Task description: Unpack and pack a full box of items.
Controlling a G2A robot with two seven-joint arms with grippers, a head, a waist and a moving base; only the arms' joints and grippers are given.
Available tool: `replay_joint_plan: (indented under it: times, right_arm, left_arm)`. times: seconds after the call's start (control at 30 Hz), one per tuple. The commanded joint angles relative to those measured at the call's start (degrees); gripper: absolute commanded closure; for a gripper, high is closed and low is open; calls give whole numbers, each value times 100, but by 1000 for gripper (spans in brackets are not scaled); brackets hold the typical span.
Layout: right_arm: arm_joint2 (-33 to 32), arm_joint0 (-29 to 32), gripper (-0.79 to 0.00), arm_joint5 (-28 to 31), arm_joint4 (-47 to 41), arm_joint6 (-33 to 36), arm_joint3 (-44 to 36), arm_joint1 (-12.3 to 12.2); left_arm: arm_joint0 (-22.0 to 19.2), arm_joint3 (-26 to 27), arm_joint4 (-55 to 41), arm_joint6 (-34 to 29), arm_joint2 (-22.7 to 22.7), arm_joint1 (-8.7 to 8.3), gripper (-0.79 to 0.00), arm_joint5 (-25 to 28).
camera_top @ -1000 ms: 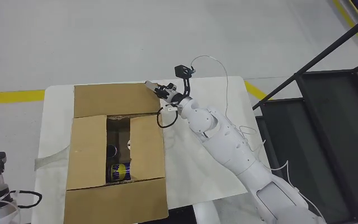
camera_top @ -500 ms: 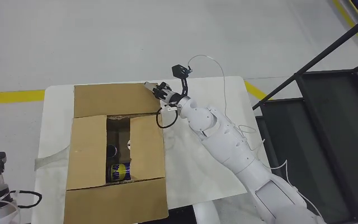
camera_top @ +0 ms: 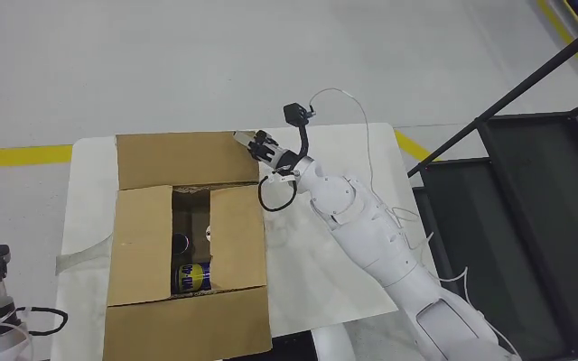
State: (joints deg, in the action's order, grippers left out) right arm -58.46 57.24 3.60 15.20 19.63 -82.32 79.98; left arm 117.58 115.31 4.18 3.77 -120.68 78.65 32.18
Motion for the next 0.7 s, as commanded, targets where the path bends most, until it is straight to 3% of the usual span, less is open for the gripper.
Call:
replay_joint_plan:
  times: [0.0,0.67]
  right_arm:
    - [-49,41,-493,42,-10,49,-78,-12]
    - [-377,315,-533,608,-322,566,-550,-95]
  left_arm:
    - [0,0,0,0,0,0,-785,-1]
    - [0,0,0,0,0,0,-785,-1]
